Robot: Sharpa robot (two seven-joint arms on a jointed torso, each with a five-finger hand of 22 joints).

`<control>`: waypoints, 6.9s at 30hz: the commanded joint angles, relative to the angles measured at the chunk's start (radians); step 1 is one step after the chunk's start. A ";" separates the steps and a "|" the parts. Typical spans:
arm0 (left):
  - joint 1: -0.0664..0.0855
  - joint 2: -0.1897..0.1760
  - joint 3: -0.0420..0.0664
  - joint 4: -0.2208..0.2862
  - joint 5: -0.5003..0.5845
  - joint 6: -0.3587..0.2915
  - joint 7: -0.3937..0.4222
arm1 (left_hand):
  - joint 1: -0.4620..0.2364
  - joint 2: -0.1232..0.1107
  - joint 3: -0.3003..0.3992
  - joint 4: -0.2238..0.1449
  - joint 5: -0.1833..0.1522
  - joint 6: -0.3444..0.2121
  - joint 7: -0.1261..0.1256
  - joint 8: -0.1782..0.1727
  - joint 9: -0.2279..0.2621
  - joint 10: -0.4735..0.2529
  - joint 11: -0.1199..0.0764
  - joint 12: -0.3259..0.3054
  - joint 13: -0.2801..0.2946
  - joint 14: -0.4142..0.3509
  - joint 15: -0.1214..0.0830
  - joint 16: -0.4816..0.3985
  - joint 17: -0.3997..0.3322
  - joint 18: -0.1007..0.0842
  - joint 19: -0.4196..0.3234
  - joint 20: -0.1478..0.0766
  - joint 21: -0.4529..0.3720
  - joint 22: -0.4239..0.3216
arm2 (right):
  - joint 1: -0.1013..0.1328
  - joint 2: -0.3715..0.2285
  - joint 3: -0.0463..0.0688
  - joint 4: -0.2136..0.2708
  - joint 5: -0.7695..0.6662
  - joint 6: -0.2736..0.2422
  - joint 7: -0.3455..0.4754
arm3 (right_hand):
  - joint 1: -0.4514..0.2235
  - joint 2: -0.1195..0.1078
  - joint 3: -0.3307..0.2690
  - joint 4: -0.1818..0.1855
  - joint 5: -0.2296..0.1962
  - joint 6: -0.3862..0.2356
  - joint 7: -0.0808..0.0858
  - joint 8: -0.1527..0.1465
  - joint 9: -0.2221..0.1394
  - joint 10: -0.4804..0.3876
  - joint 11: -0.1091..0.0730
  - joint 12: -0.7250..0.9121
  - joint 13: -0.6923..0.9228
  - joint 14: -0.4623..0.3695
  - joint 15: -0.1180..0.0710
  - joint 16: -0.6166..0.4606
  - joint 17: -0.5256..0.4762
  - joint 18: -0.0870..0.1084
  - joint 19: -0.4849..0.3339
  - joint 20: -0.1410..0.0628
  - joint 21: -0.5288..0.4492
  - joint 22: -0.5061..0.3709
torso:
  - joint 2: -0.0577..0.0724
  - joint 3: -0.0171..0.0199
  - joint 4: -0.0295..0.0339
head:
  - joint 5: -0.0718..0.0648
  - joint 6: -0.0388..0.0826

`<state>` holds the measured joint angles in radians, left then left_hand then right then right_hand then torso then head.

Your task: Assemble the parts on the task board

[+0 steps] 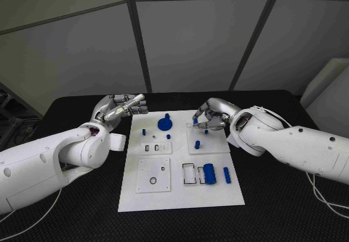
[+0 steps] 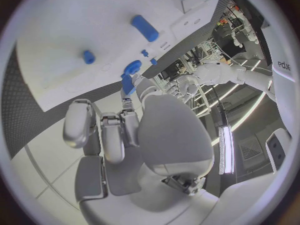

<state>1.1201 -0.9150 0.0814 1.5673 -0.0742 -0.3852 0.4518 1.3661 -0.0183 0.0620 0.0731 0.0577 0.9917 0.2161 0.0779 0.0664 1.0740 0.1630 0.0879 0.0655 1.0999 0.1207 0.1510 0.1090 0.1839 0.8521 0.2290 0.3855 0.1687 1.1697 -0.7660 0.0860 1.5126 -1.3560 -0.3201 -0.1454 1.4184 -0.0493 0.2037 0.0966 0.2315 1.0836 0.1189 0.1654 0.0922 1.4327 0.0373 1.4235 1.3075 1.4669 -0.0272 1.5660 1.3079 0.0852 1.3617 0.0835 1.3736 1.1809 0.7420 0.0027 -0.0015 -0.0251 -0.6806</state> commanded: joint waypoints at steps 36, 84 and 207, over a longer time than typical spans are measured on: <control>0.002 0.023 0.001 -0.018 -0.006 0.012 0.009 | -0.016 0.000 -0.007 -0.003 -0.007 0.010 -0.001 -0.008 0.000 0.010 0.000 -0.006 0.000 0.010 0.000 -0.008 0.002 -0.001 -0.004 0.005 0.004 -0.002 | -0.005 0.259 -0.076 -0.013 -0.156 0.096 -0.169 | -0.020 0.005 0.006 0.005 0.001 -0.005 -0.001 0.001 0.002 -0.007 0.000 -0.007 0.060 0.104 -0.004 0.005 0.263 -0.007 0.001 -0.006 0.002 -0.001 | 0.002 0.0021 -0.0008 | 0.033 -0.015; 0.002 0.022 0.001 -0.022 -0.006 0.014 0.008 | -0.028 -0.001 -0.014 0.001 -0.007 0.011 0.000 -0.009 0.000 0.010 0.000 -0.008 0.000 0.011 0.000 -0.012 0.002 -0.001 -0.005 0.005 0.004 -0.003 | -0.021 0.288 -0.086 -0.068 -0.232 0.144 -0.185 | -0.041 -0.015 0.007 0.004 0.002 -0.038 0.012 -0.012 -0.006 -0.036 0.010 -0.037 0.027 0.104 0.004 0.005 0.263 -0.005 -0.006 0.000 -0.006 -0.012 | 0.001 0.0021 -0.0013 | 0.043 -0.029; 0.151 0.199 -0.076 -0.168 -0.906 0.488 -0.988 | -0.236 -0.005 -0.182 0.214 -0.004 0.024 -0.146 0.452 0.238 0.216 -0.159 0.909 0.786 0.331 -0.158 0.128 0.416 -0.094 0.469 -0.155 0.978 0.964 | 0.020 -0.101 0.005 0.077 0.356 -0.082 0.237 | -0.054 -0.132 0.098 0.049 0.002 0.026 0.032 -0.093 -0.023 -0.093 0.039 -1.355 -1.182 -0.089 0.046 -1.343 -0.914 0.098 -0.328 0.055 -0.920 -0.937 | -0.028 0.0091 -0.0169 | 0.069 -0.050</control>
<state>1.2682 -0.7191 0.0052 1.3991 -0.9567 0.0592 -0.5158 1.1268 -0.0333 -0.1149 0.2856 0.0536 1.0203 0.0694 0.5269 0.3041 1.2959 0.0086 1.0030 0.8523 1.4293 -0.0304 0.2849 0.5233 0.1286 1.3185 0.0769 1.3585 1.1323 1.1882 -0.8686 0.0904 1.5899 -0.9721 -0.3857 0.0991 1.3722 -0.1828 0.3091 0.1450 0.2331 1.1031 0.1492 0.0773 0.0685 1.3433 0.0736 0.0674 0.1238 1.3778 0.0159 0.2288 0.3950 0.1713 1.0316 0.1358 0.4585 0.2449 0.7144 0.0122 -0.0188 0.0433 -0.7287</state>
